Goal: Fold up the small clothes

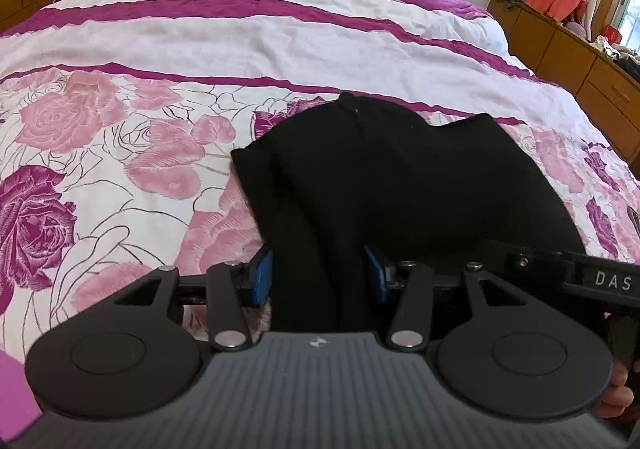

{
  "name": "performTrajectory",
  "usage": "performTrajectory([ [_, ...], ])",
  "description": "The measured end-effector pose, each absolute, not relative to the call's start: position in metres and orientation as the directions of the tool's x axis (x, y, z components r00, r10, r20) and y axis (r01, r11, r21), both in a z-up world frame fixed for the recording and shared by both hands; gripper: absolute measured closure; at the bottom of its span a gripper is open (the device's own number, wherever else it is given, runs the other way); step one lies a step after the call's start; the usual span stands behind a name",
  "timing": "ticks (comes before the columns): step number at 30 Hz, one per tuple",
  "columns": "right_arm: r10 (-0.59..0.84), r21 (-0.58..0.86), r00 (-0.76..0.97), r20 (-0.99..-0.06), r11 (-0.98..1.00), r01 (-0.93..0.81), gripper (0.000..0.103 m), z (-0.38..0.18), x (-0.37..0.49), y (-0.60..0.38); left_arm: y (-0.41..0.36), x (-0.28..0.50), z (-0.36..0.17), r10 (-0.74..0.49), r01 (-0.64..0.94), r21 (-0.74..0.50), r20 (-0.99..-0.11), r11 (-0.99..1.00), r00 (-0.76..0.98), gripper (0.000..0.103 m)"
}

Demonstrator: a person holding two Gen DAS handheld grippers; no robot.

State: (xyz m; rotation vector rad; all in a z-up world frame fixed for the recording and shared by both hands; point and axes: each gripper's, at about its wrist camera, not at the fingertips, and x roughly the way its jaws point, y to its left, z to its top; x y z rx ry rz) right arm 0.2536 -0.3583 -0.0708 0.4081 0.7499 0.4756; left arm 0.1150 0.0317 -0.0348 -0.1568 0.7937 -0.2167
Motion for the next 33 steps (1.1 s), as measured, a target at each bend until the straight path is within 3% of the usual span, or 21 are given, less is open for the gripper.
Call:
performTrajectory([
  [6,0.553,0.549,0.645,-0.527,0.801,-0.238,0.047,-0.059,0.244,-0.37,0.032,0.104,-0.019,-0.257,0.13,-0.235,-0.67,0.963,0.697,0.046],
  [12,0.451,0.441,0.72,-0.527,0.87,-0.222,0.046,-0.03,0.204,-0.382,0.023,0.071,0.013,-0.213,0.122,-0.182,-0.653,0.976,0.727,0.043],
  [14,0.428,0.413,0.745,-0.511,0.883,-0.223,0.045,-0.02,0.189,-0.385,0.021,0.058,0.021,-0.217,0.13,-0.181,-0.642,0.975,0.735,0.033],
  [19,0.449,0.417,0.743,-0.496,0.874,-0.25,0.039,0.001,0.159,-0.39,0.011,0.028,0.034,-0.183,0.12,-0.141,-0.639,0.983,0.747,0.024],
  [26,0.401,0.329,0.752,-0.523,0.909,-0.256,0.034,0.002,0.122,-0.385,0.002,-0.008,0.026,-0.137,0.091,-0.104,-0.667,0.99,0.732,0.012],
  [33,0.349,0.266,0.749,-0.563,0.935,-0.236,0.034,-0.021,0.109,-0.377,-0.003,-0.02,-0.004,-0.078,0.036,-0.073,-0.717,0.997,0.692,0.011],
])
